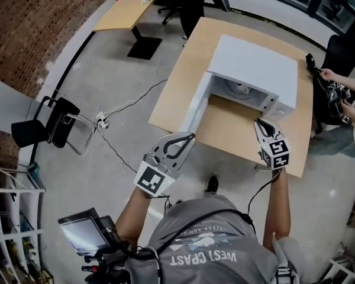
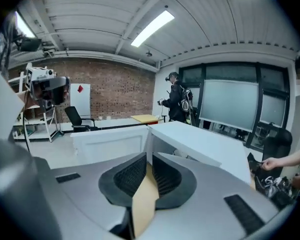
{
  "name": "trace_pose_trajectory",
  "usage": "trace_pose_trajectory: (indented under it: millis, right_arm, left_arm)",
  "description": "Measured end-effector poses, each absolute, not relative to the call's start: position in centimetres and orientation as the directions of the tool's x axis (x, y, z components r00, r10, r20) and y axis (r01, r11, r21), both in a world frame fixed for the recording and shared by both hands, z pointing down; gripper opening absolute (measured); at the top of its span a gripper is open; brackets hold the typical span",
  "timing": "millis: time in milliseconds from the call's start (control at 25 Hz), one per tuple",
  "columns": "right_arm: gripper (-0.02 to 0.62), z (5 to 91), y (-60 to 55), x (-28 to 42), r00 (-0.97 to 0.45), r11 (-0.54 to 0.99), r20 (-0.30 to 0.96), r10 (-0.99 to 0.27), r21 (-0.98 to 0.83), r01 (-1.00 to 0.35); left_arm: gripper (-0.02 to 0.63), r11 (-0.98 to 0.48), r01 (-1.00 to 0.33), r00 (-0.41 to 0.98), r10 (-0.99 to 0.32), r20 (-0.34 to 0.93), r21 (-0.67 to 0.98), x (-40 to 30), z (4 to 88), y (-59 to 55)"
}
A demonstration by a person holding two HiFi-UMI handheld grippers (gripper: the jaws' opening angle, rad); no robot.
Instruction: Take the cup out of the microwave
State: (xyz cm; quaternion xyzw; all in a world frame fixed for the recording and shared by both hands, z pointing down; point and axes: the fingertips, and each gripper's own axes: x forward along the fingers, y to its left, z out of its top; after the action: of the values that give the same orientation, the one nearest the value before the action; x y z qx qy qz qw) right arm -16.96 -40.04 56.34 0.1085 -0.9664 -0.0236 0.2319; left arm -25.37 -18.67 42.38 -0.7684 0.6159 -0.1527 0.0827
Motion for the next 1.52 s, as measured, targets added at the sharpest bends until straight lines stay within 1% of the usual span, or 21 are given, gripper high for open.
trace_pose_trajectory:
  millis: [40,80,120,160,240,480,720,800,960,1080,1160,1280,1520]
  right_arm:
    - [0.024,58.5,-41.8,-17.5,-0.858,0.976,0.465,-0.217,0.072,-0.207]
    - [0.078,60.7,-43.4,-18.2,-0.848,0.975,0.484,-0.213,0.052,-0.216]
    - [0.103,62.7,-45.0,-19.1,-0.839,0.974,0.501,-0.214,0.038,-0.226]
    - [0.109,64.4,-46.4,-19.9,-0.830,0.970,0.513,-0.221,0.031,-0.239]
    - [0.109,67.0,-49.4,-21.7,-0.808,0.958,0.528,-0.261,0.042,-0.282]
    - [0.109,72.0,-57.4,-27.2,-0.725,0.909,0.571,-0.386,0.100,-0.405]
    - [0.109,76.2,-61.3,-30.9,-0.684,0.903,0.615,-0.394,0.120,-0.413]
    - [0.109,77.0,-61.9,-31.5,-0.684,0.900,0.608,-0.404,0.131,-0.415]
    - [0.107,75.8,-62.7,-31.8,-0.693,0.879,0.557,-0.458,0.164,-0.448]
    - [0.075,75.4,-62.5,-31.5,-0.702,0.867,0.546,-0.457,0.098,-0.488]
    - [0.071,75.2,-62.1,-31.2,-0.711,0.861,0.539,-0.452,0.056,-0.505]
    - [0.069,74.9,-60.7,-30.4,-0.725,0.867,0.539,-0.428,0.020,-0.497]
    - [0.069,74.7,-57.2,-27.4,-0.756,0.885,0.523,-0.395,-0.004,-0.465]
  left_arm:
    - [0.043,-0.225,-0.924,0.186,-0.971,0.153,-0.307,-25.5,43.3,-19.6]
    - [0.043,-0.212,-0.935,0.173,-0.973,0.155,-0.285,-25.7,43.9,-20.4]
    - [0.043,-0.179,-0.955,0.152,-0.980,0.131,-0.235,-26.1,44.3,-21.2]
    - [0.043,-0.134,-0.977,0.120,-0.988,0.092,-0.166,-26.5,44.4,-21.8]
    - [0.043,-0.067,-0.995,0.062,-0.996,0.066,-0.074,-27.3,44.7,-22.3]
    - [0.043,0.023,-0.999,-0.027,-0.988,0.152,-0.025,-28.7,46.0,-22.0]
    - [0.043,0.096,-0.995,-0.094,-0.973,0.210,-0.003,-29.5,47.6,-22.3]
    - [0.043,0.110,-0.994,-0.108,-0.969,0.224,-0.005,-29.7,48.1,-22.4]
    - [0.043,0.129,-0.992,-0.126,-0.963,0.237,-0.002,-29.7,47.8,-21.9]
    - [0.043,0.130,-0.992,-0.125,-0.962,0.243,0.003,-29.5,47.8,-21.3]
    - [0.043,0.129,-0.992,-0.124,-0.961,0.246,0.004,-29.5,47.8,-21.0]
    - [0.043,0.116,-0.993,-0.113,-0.961,0.252,-0.001,-29.2,48.1,-20.6]
    - [0.044,0.088,-0.996,-0.087,-0.973,0.216,-0.008,-27.8,48.6,-20.1]
